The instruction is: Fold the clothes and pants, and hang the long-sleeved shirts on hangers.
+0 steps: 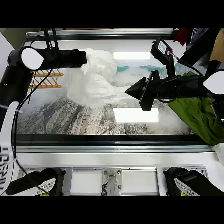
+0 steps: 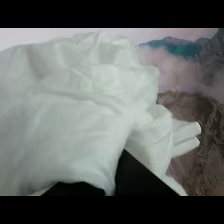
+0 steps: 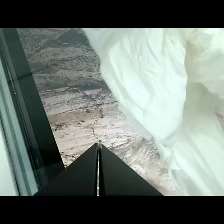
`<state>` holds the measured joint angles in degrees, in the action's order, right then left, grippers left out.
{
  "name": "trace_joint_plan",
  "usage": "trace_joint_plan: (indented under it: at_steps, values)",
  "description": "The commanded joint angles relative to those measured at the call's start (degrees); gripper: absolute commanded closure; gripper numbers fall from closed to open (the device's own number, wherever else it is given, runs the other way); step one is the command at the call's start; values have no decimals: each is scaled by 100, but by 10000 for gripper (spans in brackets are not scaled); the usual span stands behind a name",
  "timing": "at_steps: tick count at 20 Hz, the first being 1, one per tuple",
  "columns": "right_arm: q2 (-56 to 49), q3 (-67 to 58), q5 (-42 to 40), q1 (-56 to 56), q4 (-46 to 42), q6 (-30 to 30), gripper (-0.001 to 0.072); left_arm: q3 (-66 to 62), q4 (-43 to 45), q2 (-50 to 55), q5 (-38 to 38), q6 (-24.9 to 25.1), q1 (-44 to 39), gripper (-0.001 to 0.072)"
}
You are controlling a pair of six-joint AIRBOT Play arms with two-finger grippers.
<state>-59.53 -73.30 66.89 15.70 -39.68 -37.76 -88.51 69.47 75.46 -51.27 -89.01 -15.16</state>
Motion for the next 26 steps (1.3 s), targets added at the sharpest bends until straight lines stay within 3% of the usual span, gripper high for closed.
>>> trace_joint_plan:
  at_steps: [1,4,6,9,13,16,17,18,19,21,22,23,24,26]
  values:
    - [-2,2,15,7,361,-26,694,634,2,-817,-39,11,-258,698]
    - [0,2,129,7,887,-125,695,769,-44,-1290,-214,2,-284,698]
    - [52,-33,37,-125,750,-264,701,767,-68,-1541,-466,-214,-295,698]
    - [378,-39,-708,-708,-221,-1526,701,769,-55,-1805,-778,-337,-741,698]
    - [804,-39,-1263,-1637,-1392,-3167,701,767,-37,-1727,-376,-337,-2074,698]
    - [879,-39,-1097,-2120,-1585,-3530,701,761,223,-1261,83,-330,-2706,698]
    - [872,-39,-1008,-2225,-1587,-3534,701,719,393,-1093,111,-334,-2734,657]
    - [861,-37,-909,-2315,-1587,-3534,700,608,599,-929,50,-343,-2682,299]
    - [839,-37,-796,-2376,-1589,-3532,700,468,590,-811,-61,-345,-2546,16]
    - [817,-9,-553,-2422,-1631,-3532,686,201,555,-708,-518,-356,-2035,31]
    - [789,15,-398,-2422,-1631,-3532,587,201,549,-739,-734,-356,-1777,31]
    - [756,63,-219,-2417,-1622,-3534,324,319,551,-809,-955,-352,-1515,31]
    - [730,149,-35,-2417,-1626,-3532,151,549,553,-914,-1132,-334,-1294,31]
    - [688,466,267,-2417,-1626,-3532,148,1257,546,-1134,-1322,-330,-979,31]
